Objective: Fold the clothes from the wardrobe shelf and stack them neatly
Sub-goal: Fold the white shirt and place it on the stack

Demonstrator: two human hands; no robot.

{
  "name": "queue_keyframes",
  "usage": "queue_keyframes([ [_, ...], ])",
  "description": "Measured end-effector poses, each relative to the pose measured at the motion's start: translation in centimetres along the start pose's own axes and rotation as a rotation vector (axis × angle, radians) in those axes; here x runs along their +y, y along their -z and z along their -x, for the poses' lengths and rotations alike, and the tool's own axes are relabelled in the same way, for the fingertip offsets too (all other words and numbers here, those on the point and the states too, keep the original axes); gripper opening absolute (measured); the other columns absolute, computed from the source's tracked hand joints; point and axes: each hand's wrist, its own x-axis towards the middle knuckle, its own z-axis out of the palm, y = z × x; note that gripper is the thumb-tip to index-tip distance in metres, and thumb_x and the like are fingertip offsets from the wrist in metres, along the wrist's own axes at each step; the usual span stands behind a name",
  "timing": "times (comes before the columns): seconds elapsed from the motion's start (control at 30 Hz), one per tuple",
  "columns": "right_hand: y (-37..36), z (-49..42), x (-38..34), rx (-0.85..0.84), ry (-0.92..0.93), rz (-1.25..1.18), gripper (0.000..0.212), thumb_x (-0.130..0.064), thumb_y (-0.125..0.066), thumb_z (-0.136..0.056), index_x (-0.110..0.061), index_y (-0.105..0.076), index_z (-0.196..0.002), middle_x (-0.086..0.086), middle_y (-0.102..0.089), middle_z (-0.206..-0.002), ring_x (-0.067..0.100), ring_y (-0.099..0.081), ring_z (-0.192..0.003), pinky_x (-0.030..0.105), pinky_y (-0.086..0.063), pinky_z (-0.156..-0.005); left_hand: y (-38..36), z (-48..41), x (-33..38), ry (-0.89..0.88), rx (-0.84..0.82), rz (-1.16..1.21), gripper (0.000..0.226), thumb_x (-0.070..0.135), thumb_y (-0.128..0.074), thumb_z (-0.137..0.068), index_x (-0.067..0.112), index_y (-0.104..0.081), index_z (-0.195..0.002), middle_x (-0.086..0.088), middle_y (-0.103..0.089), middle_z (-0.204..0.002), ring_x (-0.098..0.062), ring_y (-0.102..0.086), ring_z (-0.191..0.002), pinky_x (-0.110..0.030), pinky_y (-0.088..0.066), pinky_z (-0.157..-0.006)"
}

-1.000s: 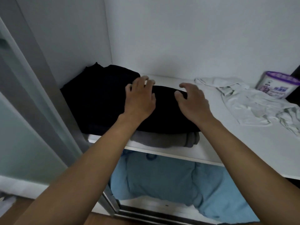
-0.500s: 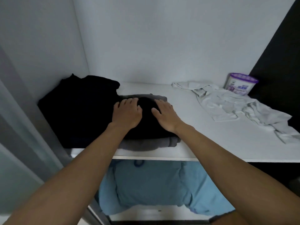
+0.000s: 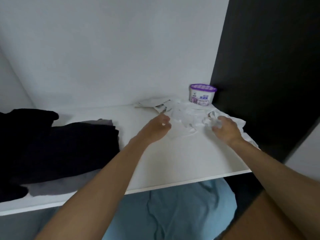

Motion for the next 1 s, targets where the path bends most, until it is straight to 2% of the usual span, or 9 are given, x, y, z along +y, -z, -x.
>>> queue_keyframes([
  [0.17, 0.1, -3.6, 7.3, 0.006, -0.086, -0.070, 0.046, -0.018, -0.066, -0.083, -0.018, -0.063, -0.130, 0.015, -0.062, -0.124, 0.036, -0.054, -0.118, 0.042, -0.046, -0.102, -6.9, -3.4, 3.2, 0.150, -0.208, 0.354, 0.018, 0.024, -0.057, -0.098, 0.018, -0.061, -0.114, -0.007, -0.075, -0.105, -0.019, -0.071, -0.080, -0.026, -0.050, -0.060],
  [0.33, -0.5, -3.7, 7.0, -0.113, 0.096, -0.295, 0.016, -0.010, -0.063, -0.083, -0.022, -0.074, -0.086, -0.003, -0.070, -0.082, 0.022, -0.066, -0.086, 0.032, -0.053, -0.076, -11.4, -5.2, 4.9, 0.400, -0.294, 0.491, 0.032, 0.035, -0.050, -0.101, 0.012, -0.056, -0.123, -0.014, -0.077, -0.098, -0.029, -0.074, -0.087, -0.029, -0.054, -0.067],
  [0.43, -0.1, -1.1, 6.2, -0.396, 0.242, -0.476, 0.020, -0.004, -0.068, -0.085, -0.017, -0.078, -0.097, -0.007, -0.074, -0.091, 0.008, -0.069, -0.089, 0.022, -0.051, -0.080, -11.5, -6.1, 5.0, 0.521, -0.354, 0.688, 0.049, 0.048, -0.046, -0.100, 0.008, -0.061, -0.123, -0.022, -0.073, -0.109, -0.035, -0.071, -0.102, -0.037, -0.058, -0.079],
  [0.57, 0.0, 4.3, 5.3, -0.593, 0.430, -0.424, 0.027, -0.018, -0.066, -0.088, -0.027, -0.073, -0.112, -0.012, -0.071, -0.107, 0.000, -0.064, -0.092, 0.021, -0.054, -0.082, -11.9, -5.8, 6.0, 0.564, -0.132, 0.866, 0.040, 0.031, -0.060, -0.097, 0.003, -0.060, -0.126, -0.021, -0.066, -0.125, -0.035, -0.062, -0.115, -0.047, -0.048, -0.103],
  [0.67, 1.0, 7.6, 5.3, -0.733, 0.485, -0.415, 0.031, -0.025, -0.066, -0.085, -0.040, -0.071, -0.111, -0.020, -0.071, -0.106, -0.003, -0.064, -0.097, 0.014, -0.050, -0.085, -12.0, -3.9, 6.3, 0.499, 0.070, 0.667, 0.024, 0.002, -0.059, -0.093, -0.006, -0.062, -0.115, -0.022, -0.066, -0.113, -0.030, -0.063, -0.101, -0.039, -0.051, -0.091],
  [0.73, 2.1, 8.9, 5.8, -0.779, 0.439, -0.503, 0.026, -0.025, -0.068, -0.090, -0.043, -0.073, -0.108, -0.019, -0.074, -0.106, -0.003, -0.066, -0.099, 0.013, -0.050, -0.087, -11.1, -1.6, 6.1, 0.451, 0.055, 0.612, 0.022, -0.005, -0.056, -0.090, -0.005, -0.061, -0.112, -0.021, -0.067, -0.107, -0.030, -0.065, -0.095, -0.037, -0.054, -0.082],
  [0.8, 3.1, 9.4, 6.2, -0.704, 0.328, -0.718, 0.016, -0.024, -0.065, -0.095, -0.027, -0.078, -0.105, -0.002, -0.077, -0.099, 0.008, -0.071, -0.091, 0.017, -0.053, -0.079, -9.7, 1.5, 5.6, 0.391, -0.010, 0.581, 0.026, -0.006, -0.056, -0.089, 0.001, -0.059, -0.114, -0.015, -0.069, -0.107, -0.026, -0.067, -0.094, -0.033, -0.056, -0.080],
  [0.9, 3.0, 10.0, 5.4, -0.480, 0.016, -0.852, 0.024, -0.034, -0.064, -0.095, -0.017, -0.074, -0.107, 0.005, -0.078, -0.096, 0.017, -0.073, -0.087, 0.025, -0.058, -0.080, -7.8, 7.0, 4.4, 0.273, -0.192, 0.440, 0.038, -0.003, -0.061, -0.087, 0.009, -0.059, -0.123, -0.010, -0.069, -0.116, -0.024, -0.066, -0.107, -0.037, -0.054, -0.095],
  [1.0, 1.8, 12.2, 2.5, -0.527, -0.241, -0.932, 0.037, -0.050, -0.067, -0.089, -0.021, -0.063, -0.113, 0.011, -0.072, -0.109, 0.023, -0.073, -0.095, 0.039, -0.059, -0.088, -6.8, 13.0, 2.8, 0.199, -0.323, 0.239, 0.023, 0.008, -0.064, -0.087, 0.027, -0.061, -0.101, 0.003, -0.069, -0.103, -0.014, -0.066, -0.097, -0.029, -0.056, -0.085],
])
